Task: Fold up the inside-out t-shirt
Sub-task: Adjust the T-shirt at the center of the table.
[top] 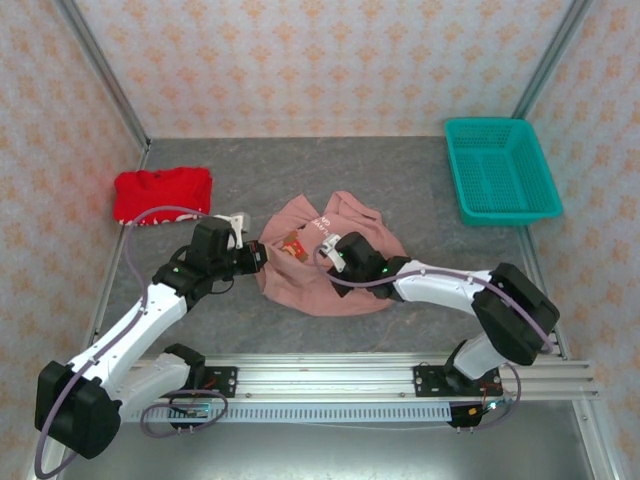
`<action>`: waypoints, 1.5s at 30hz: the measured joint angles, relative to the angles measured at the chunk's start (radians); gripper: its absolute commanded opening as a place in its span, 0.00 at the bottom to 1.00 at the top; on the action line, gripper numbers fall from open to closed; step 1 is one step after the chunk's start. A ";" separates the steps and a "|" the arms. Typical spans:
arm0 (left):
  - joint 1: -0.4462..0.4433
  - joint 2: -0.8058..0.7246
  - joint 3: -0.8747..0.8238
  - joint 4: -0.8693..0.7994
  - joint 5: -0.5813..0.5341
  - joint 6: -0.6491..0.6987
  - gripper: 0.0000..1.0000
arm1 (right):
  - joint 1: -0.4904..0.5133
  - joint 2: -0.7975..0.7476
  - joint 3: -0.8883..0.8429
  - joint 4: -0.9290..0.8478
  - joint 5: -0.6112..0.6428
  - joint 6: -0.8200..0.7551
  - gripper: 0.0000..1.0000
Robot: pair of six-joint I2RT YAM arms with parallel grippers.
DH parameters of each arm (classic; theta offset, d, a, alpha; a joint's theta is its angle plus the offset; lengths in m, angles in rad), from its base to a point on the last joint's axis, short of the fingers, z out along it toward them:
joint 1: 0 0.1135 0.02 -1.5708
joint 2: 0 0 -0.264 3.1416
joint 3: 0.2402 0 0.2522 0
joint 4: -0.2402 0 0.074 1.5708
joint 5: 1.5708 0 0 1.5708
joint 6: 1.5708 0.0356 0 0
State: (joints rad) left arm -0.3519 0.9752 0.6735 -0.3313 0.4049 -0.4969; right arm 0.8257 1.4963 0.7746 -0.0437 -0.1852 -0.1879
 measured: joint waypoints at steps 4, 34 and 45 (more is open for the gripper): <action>0.000 0.008 0.005 -0.006 -0.026 0.004 0.00 | -0.063 -0.071 0.009 -0.026 -0.042 0.047 0.00; -0.329 0.588 0.314 0.140 -0.224 0.137 0.53 | -0.317 0.282 0.507 -0.280 -0.148 0.304 0.00; -0.312 0.780 0.464 0.175 -0.164 0.145 0.00 | -0.343 0.177 0.423 -0.323 -0.037 0.311 0.40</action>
State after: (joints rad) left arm -0.6636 1.7554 1.1378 -0.1562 0.2409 -0.3515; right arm 0.4824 1.6730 1.1980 -0.3672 -0.2218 0.1234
